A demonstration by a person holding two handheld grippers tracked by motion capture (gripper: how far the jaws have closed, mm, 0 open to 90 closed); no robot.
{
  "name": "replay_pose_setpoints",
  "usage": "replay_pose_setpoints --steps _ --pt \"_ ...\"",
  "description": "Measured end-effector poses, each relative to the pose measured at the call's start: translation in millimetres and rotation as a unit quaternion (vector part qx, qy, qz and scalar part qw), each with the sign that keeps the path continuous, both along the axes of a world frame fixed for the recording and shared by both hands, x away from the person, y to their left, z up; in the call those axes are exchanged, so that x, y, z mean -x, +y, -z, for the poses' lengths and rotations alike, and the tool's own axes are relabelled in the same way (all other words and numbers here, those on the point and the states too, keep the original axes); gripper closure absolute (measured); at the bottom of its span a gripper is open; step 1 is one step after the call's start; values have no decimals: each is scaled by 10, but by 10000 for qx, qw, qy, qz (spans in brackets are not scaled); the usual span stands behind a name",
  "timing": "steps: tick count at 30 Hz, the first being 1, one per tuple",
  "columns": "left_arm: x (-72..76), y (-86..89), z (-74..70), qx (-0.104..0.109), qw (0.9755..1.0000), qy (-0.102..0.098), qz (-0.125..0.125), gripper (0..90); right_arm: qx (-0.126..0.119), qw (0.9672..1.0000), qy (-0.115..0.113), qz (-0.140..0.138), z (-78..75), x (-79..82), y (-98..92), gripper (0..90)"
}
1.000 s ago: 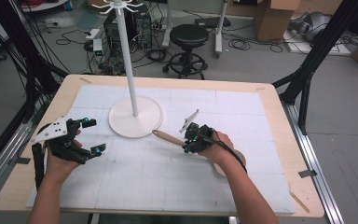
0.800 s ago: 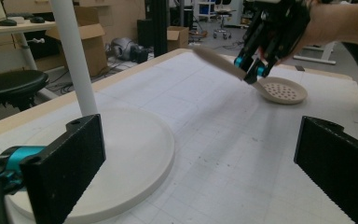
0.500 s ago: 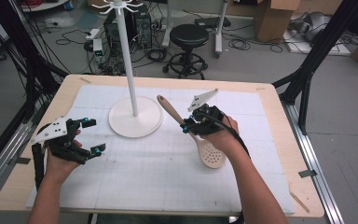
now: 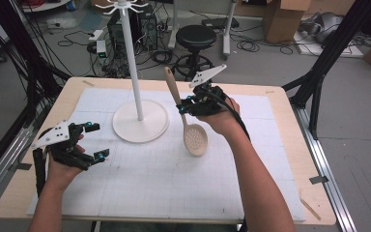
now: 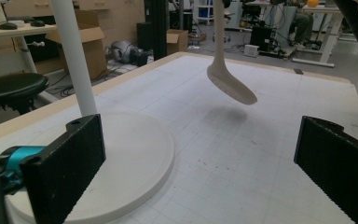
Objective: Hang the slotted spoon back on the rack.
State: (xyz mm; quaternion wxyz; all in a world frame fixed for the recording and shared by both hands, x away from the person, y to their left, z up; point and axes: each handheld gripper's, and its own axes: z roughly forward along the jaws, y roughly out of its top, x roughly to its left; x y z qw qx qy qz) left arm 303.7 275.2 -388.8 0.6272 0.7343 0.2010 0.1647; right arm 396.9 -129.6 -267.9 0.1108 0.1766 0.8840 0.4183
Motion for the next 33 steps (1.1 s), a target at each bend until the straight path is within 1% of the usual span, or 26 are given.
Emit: replay_pose_setpoints --steps 3,6,8,10,12,14,17,19,22,23,25,29,31,33 --pt "-1 -6 -1 -1 10000 -14 8 24 1 10000 -22 17 -110 -67 26 764" --pt "-7 -1 0 25 10000 -14 1 24 -97 9999 -48 34 -242 -133 45 764" --pt "-9 3 1 19 10000 -5 0 25 -213 9997 -83 45 -327 -180 56 763" --pt "-7 -4 3 29 10000 7 12 24 -262 9996 -62 74 -413 -225 80 763" --pt "-6 -8 3 14 10000 10 23 24 -341 9993 -118 109 -486 -270 106 763" --pt "-6 -13 5 4 10000 14 31 24 -345 9992 -100 155 -559 -319 139 763" --pt "-7 -10 -1 18 10000 -19 26 24 -384 9989 -155 205 -673 -378 191 763" --pt "-8 -3 -4 46 10000 -28 17 24 -433 9987 -154 236 -752 -415 234 762" --pt "-11 2 -4 27 10000 -37 14 24 -425 9986 -156 279 -829 -467 277 763" --pt "-7 -3 -3 59 10000 -22 16 24 -433 9985 -160 283 -849 -483 291 763" --pt "-5 -2 -7 21 10000 -45 37 25 -401 9988 -125 266 -882 -511 324 763" --pt "-2 0 -9 69 10000 -38 19 24 -292 9992 -169 228 -936 -533 418 763" --pt "-8 8 -12 62 10000 -60 22 25 -292 9992 -166 197 -957 -540 460 763" --pt "-7 9 -11 78 10000 -42 31 25 -289 9993 -170 181 -972 -556 491 763"
